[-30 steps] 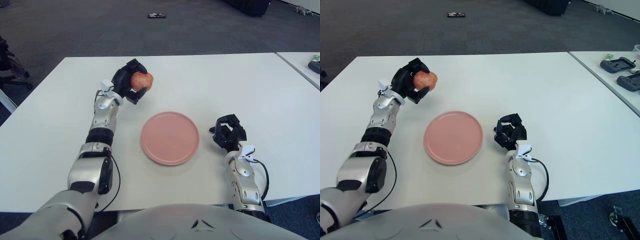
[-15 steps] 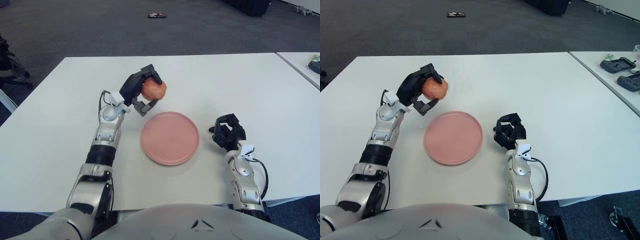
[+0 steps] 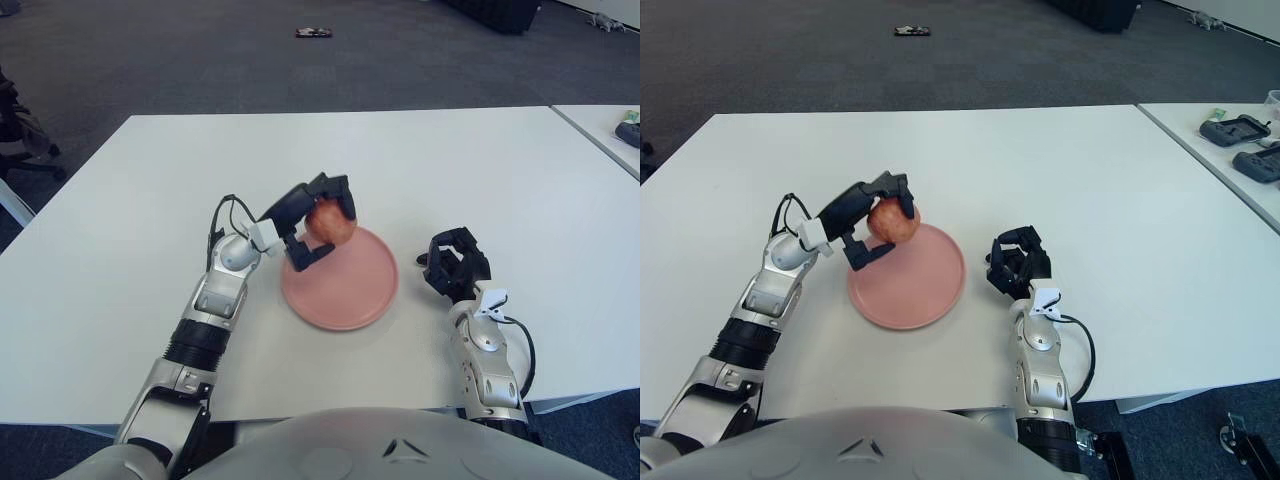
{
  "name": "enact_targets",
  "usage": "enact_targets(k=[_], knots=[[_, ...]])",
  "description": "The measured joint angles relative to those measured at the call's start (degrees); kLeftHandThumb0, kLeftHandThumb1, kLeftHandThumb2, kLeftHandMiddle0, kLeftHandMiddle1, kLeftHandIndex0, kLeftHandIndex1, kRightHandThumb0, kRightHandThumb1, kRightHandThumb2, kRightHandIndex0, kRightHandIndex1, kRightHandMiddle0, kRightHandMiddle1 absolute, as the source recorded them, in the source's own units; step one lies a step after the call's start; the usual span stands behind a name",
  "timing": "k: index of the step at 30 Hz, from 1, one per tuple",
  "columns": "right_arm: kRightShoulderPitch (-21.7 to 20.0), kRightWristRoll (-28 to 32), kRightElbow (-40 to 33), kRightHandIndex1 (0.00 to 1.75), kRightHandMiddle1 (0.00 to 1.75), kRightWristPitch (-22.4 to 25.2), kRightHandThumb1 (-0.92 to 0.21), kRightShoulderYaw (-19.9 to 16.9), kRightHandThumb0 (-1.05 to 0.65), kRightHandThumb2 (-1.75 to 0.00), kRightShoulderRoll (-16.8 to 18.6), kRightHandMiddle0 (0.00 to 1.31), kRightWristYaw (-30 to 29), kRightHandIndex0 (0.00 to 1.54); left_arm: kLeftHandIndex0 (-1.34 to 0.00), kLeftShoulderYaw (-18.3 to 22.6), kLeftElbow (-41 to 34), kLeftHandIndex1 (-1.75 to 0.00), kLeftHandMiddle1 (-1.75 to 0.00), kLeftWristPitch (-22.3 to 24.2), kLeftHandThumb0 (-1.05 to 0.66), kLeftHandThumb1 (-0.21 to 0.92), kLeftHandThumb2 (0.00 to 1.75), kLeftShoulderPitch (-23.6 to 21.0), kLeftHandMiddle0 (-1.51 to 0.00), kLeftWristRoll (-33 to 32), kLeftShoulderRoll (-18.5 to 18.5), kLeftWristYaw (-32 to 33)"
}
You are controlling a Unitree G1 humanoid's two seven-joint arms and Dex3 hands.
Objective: Put the apple into the plate.
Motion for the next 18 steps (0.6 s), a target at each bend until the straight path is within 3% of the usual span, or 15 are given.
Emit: enact_targets(k=[18], knots=[[0.0,-0.1,0.1,1.44,1.75,-0.1,-0.57,0.0,-0.40,-1.01,0.0,0.41,-0.2,0.60,-0.71,-6.9,5.5,-1.75,-1.56,-11.3,0.00,-0.12,1.74,1.1,-1.00,10.1,3.6,1.3]])
